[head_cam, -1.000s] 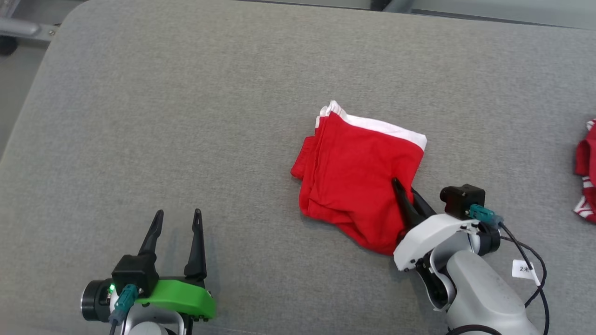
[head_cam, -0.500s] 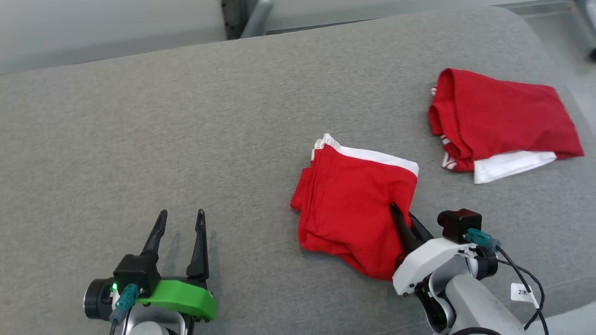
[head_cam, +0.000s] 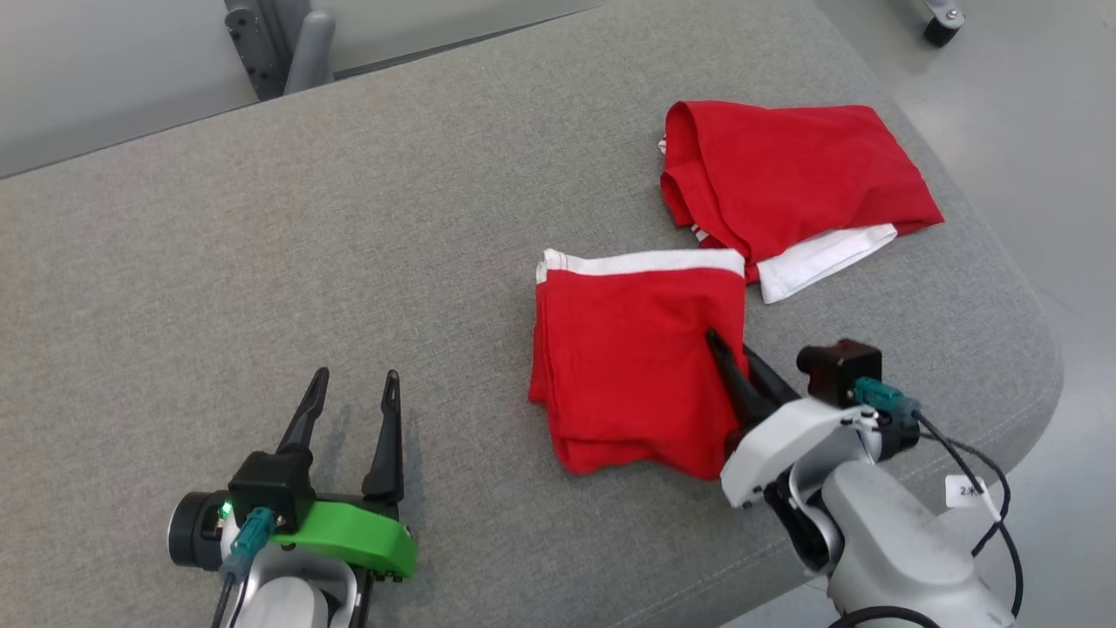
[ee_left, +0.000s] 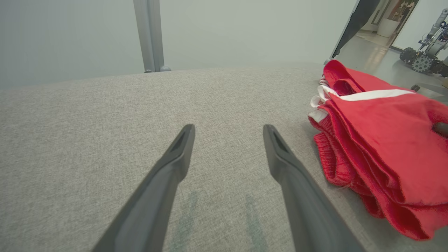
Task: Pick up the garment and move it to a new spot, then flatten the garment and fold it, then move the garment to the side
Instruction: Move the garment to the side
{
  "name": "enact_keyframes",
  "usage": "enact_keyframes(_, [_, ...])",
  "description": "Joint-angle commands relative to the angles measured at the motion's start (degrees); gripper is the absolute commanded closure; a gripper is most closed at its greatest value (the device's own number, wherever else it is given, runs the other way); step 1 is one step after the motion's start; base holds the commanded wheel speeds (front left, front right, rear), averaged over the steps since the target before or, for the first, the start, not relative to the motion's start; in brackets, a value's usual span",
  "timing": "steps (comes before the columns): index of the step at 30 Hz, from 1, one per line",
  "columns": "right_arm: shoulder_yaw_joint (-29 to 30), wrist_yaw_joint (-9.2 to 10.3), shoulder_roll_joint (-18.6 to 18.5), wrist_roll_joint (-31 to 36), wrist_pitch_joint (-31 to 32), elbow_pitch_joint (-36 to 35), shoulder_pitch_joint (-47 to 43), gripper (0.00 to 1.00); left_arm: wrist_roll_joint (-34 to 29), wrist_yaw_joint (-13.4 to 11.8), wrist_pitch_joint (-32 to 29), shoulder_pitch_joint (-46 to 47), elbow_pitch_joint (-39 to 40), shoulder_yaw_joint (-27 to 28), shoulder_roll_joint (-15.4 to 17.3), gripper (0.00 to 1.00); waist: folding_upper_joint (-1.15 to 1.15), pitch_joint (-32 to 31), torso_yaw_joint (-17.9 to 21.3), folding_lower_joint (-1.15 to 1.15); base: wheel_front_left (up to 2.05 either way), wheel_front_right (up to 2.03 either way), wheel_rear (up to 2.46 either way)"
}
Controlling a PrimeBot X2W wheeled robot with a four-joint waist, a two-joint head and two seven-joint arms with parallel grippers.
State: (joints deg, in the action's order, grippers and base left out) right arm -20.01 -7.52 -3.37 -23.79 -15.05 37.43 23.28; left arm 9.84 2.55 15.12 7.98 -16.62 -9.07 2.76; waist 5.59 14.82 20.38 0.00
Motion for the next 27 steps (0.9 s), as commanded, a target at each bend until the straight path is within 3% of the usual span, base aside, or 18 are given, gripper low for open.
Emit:
enact_keyframes(1, [-0.71,0.09,-1.07,0.90,-0.12,-0.39,2.34,1.00,-0.72,0.38,-0.02,0.84,-0.05,0.25,0.28,0.00,0.00,3.00,-1.86,0.00,0.00,0.00,0.00])
enact_keyframes(10, [-0.89,0.09,-8.57,3.85,-0.12,2.19,17.10,1.00,-3.81,1.28,-0.02,3.15,0.03,1.14,0.28,0.00,0.00,9.50,-8.24,0.00,0.00,0.00,0.00])
enact_keyframes(18, [4.67,0.09,-19.59,6.51,-0.12,11.60,25.28,1.00,-5.13,1.74,-0.02,5.22,0.90,1.50,0.28,0.00,0.00,13.51,-12.85,0.00,0.00,0.00,0.00])
enact_keyframes(24, [9.89,0.10,-25.20,10.94,-0.12,18.54,27.54,1.00,-5.53,1.60,-0.02,5.77,1.28,1.58,0.27,0.00,0.00,15.01,-14.95,0.00,0.00,0.00,0.00])
enact_keyframes(25, [10.92,0.10,-25.84,12.13,-0.12,20.02,27.85,0.55,-5.41,1.59,-0.02,5.84,1.27,1.58,0.27,0.00,0.00,15.12,-15.21,0.00,0.00,0.00,0.00])
enact_keyframes(26, [11.87,0.10,-26.15,13.37,-0.12,21.73,27.86,0.00,-5.40,1.63,-0.02,5.85,1.23,1.52,0.27,0.00,0.00,15.10,-15.46,0.00,0.00,0.00,0.00])
enact_keyframes(27, [13.31,0.10,-26.56,14.50,-0.12,22.70,28.31,0.00,-5.39,1.65,-0.02,5.82,1.17,1.43,0.27,0.00,0.00,15.05,-15.69,0.00,0.00,0.00,0.00])
